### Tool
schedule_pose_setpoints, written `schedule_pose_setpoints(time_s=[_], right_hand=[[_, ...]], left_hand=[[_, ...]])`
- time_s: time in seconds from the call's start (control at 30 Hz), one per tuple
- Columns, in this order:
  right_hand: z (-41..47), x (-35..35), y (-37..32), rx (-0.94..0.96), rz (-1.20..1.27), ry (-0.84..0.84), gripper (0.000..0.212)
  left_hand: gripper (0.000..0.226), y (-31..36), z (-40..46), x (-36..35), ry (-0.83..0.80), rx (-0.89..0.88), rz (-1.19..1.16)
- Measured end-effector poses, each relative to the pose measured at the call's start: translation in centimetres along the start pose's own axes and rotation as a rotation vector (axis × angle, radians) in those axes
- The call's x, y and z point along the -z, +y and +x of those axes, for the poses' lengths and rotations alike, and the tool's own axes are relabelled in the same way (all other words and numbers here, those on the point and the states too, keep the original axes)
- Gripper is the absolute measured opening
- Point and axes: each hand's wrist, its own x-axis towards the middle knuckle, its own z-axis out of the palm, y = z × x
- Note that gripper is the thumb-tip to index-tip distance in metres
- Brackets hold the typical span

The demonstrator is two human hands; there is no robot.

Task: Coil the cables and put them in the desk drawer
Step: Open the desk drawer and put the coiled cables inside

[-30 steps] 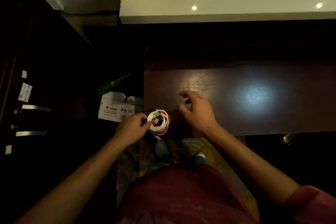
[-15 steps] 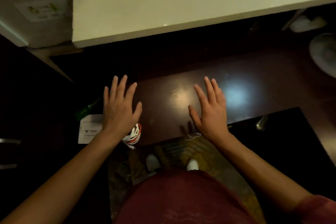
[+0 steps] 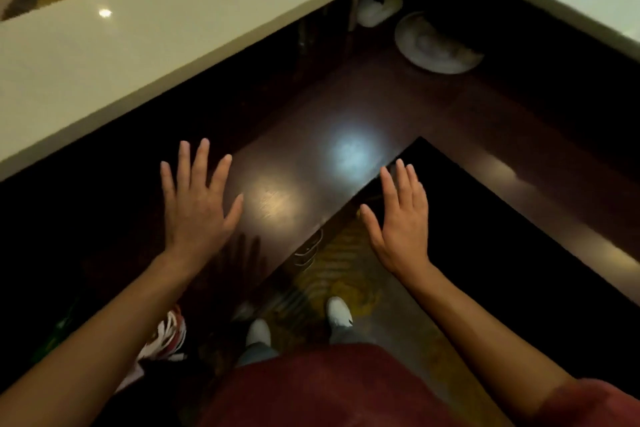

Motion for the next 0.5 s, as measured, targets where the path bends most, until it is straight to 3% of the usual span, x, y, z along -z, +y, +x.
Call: schedule_pose_setpoints(time_s=[0.23,0.5], right_hand=[[-6.1,-2.5,-1.1,-0.310,-0.094,0.051,0.070],[-13.3,-9.5,-3.1,-0.664,0.055,0.012,0.071]], left_hand=[[0.068,-0.3,2.2,-2.4,-0.027,-0.245,-0.104],[0.070,-0.6,4.0,-9.7,-0.201,-0.664,-0.018]])
